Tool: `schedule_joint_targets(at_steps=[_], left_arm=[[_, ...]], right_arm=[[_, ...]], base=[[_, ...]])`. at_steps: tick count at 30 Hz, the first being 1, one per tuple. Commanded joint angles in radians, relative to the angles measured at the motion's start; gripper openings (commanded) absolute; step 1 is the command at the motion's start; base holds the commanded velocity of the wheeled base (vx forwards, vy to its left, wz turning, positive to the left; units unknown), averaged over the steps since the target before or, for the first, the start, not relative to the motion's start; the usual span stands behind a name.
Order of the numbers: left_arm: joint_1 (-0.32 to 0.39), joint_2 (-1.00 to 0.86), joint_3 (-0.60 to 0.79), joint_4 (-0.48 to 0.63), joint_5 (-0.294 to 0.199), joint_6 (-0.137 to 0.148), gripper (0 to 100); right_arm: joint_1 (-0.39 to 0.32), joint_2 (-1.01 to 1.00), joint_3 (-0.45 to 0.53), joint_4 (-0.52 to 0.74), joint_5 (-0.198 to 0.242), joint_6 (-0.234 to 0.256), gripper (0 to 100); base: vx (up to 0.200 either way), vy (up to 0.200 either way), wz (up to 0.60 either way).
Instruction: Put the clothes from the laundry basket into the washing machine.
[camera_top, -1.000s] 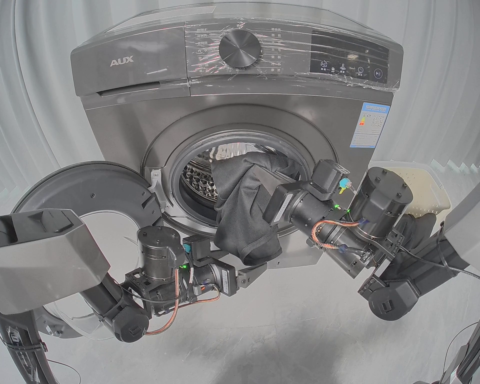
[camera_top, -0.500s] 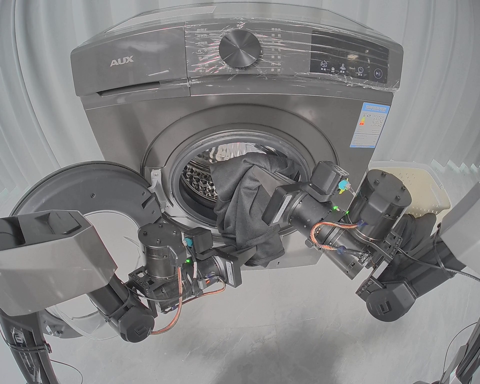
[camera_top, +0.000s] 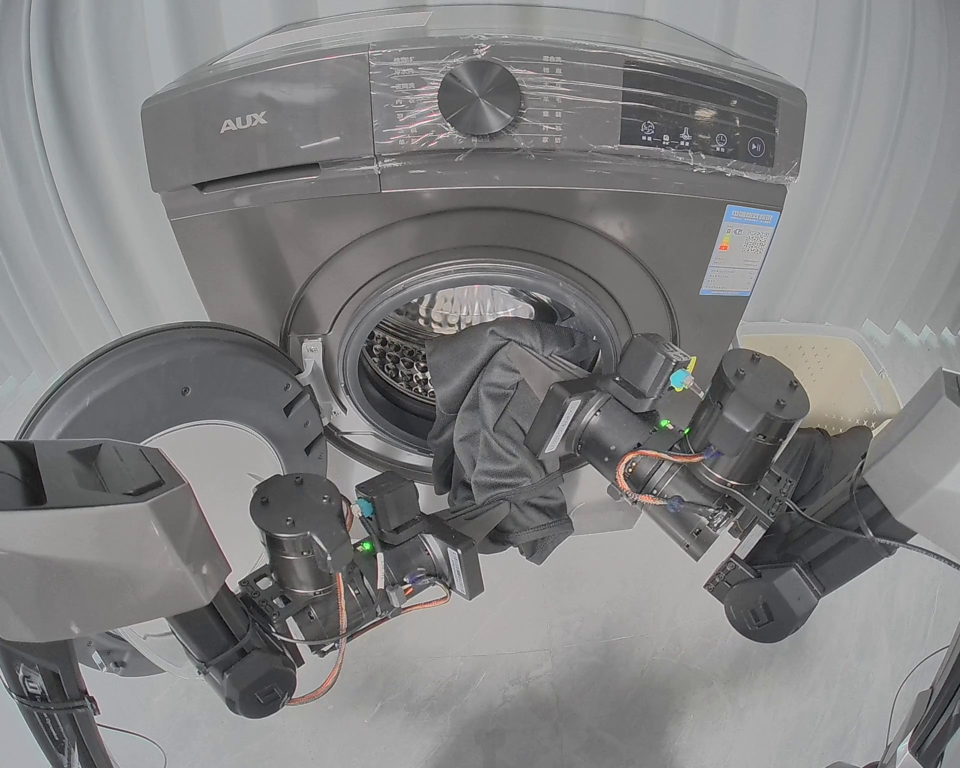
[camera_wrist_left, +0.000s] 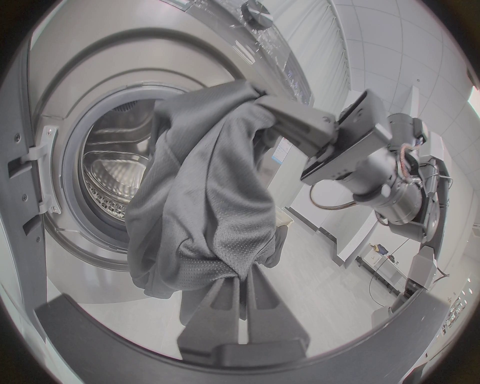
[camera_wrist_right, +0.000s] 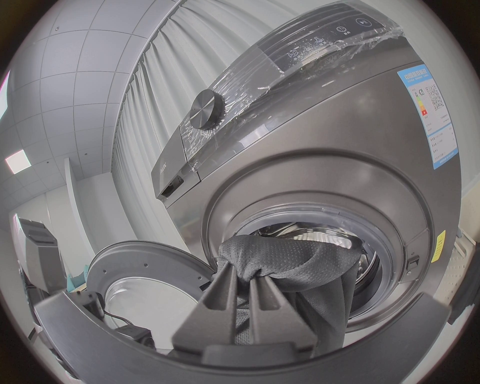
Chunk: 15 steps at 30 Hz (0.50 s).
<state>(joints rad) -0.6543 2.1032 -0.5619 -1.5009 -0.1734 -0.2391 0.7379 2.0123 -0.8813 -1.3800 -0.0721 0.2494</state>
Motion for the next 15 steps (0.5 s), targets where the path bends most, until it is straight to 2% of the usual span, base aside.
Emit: schedule_joint_targets(at_steps=[1, 6, 12, 15], left_arm=[[-0.015, -0.017, 0.056, -0.041, 0.000, 0.001, 0], [-0.008, -0.025, 0.050, -0.044, 0.000, 0.001, 0], [0.001, -0.048, -0.010, -0.042, 0.002, -0.005, 0], [0.028, -0.046, -0.072, -0.038, 0.006, -0.005, 0]], right_arm=[[0.000, 0.022, 0.010, -0.002, 0.000, 0.001, 100], [-0.002, 0.040, 0.025, -0.019, 0.002, -0.001, 100], [-0.003, 0.039, 0.107, -0.025, 0.003, -0.002, 100], [-0.005, 0.036, 0.159, -0.039, 0.002, -0.002, 100]], base=[[0.000, 0.000, 0.00], [0.000, 0.000, 0.00], [0.000, 0.000, 0.00], [0.000, 0.000, 0.00]])
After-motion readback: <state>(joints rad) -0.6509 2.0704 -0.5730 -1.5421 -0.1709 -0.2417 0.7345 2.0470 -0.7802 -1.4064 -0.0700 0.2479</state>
